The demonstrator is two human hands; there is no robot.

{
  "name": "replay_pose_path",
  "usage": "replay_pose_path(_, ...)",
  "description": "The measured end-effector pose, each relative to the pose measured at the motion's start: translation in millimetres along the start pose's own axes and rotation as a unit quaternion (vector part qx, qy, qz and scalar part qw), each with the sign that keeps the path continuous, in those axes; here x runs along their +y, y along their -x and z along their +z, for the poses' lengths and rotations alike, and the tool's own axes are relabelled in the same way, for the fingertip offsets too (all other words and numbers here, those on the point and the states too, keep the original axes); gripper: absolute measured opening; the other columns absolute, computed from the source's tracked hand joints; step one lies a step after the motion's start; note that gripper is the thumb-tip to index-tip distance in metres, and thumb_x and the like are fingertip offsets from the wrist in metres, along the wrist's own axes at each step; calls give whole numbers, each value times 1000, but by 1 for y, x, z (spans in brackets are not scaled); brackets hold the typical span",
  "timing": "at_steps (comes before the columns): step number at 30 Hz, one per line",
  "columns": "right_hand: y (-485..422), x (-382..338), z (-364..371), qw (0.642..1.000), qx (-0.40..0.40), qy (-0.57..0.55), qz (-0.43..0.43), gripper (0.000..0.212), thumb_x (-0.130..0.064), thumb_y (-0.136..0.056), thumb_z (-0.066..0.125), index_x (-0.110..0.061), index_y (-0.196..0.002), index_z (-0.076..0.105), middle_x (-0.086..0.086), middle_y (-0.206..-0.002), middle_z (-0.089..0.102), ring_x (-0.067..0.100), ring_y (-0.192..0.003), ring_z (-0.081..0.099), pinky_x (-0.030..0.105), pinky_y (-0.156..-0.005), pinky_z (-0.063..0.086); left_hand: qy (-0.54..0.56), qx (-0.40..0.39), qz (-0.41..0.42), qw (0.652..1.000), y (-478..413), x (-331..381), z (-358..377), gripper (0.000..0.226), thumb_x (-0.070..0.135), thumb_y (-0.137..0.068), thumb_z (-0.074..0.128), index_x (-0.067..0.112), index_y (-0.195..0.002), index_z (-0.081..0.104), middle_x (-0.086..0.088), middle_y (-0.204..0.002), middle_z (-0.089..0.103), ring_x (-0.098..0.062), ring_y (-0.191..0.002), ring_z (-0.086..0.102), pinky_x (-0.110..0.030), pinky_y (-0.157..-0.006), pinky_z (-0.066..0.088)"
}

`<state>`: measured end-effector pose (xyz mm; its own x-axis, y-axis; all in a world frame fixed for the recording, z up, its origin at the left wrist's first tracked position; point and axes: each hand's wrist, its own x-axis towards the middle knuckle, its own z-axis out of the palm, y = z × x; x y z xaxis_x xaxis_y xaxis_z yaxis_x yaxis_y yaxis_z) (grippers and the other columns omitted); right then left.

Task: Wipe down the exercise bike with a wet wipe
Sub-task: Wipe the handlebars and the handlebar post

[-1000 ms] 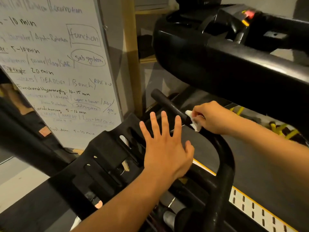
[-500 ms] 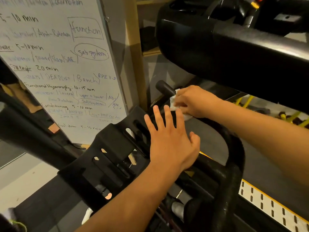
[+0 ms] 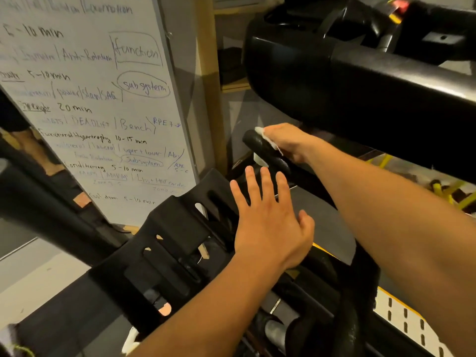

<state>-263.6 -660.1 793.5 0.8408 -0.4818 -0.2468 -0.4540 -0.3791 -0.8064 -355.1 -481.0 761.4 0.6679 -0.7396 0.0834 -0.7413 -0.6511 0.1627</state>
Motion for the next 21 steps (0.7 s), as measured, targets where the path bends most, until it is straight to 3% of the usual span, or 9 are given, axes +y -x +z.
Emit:
replay_pose_path(4, 11, 21, -14, 998, -54, 3, 16, 21, -26, -86, 65, -10, -95, 73, 10, -91, 74, 23, -81, 73, 37, -80, 57, 2, -12, 0, 1000, 0, 0, 0, 75, 54, -95, 16, 13, -156, 1, -15, -164, -7, -37, -148, -20, -63, -117, -4)
replay_pose_path(6, 20, 39, -20, 996, -59, 55, 31, 20, -30, -88, 62, -16, -92, 75, 5, -88, 75, 20, -81, 73, 36, -81, 56, 3, -7, 1, 1000, 3, -1, 0, 76, 55, -94, 14, 12, -156, 4, -15, -164, -4, -37, -149, -18, -62, -118, -3)
replay_pose_path(10, 39, 56, -27, 992, -55, 107, 50, 16, -24, -93, 60, -17, -86, 73, 0, -79, 74, 12, -73, 73, 22, -61, 53, 6, -7, 12, 1000, 2, -2, -1, 76, 56, -93, 13, 14, -156, 4, -15, -164, -2, -36, -149, -17, -62, -118, -4)
replay_pose_path(13, 40, 42, -27, 998, -50, -12, 40, 18, -25, -92, 60, -12, -98, 71, 3, -81, 75, 15, -75, 74, 23, -57, 55, 2, -21, 23, 1000, -1, -1, -1, 77, 56, -94, 13, 13, -157, 1, -15, -164, -5, -37, -149, -19, -63, -117, -3)
replay_pose_path(15, 30, 29, -24, 986, -81, -130, 68, 27, -27, -96, 53, -7, -112, 63, 10, -90, 76, 22, -83, 74, 31, -66, 59, 1, -25, 20, 999, -2, -2, -1, 77, 56, -95, 14, 12, -156, -1, -16, -164, -7, -36, -148, -20, -62, -117, -3)
replay_pose_path(18, 11, 7, -13, 972, -108, -188, 93, 34, -30, -102, 42, -5, -121, 56, 14, -102, 74, 27, -95, 72, 40, -88, 57, -6, -22, 14, 1000, -1, 0, -3, 77, 56, -96, 14, 10, -156, 0, -17, -163, -9, -36, -148, -21, -62, -117, -4)
replay_pose_path(21, -5, -8, -2, 946, -124, -279, 107, 34, -28, -101, 46, -6, -128, 49, 16, -110, 72, 29, -101, 70, 41, -97, 52, -22, -21, 15, 999, 1, 2, -5, 76, 53, -97, 15, 7, -156, 1, -19, -163, -7, -36, -148, -22, -61, -117, -6)
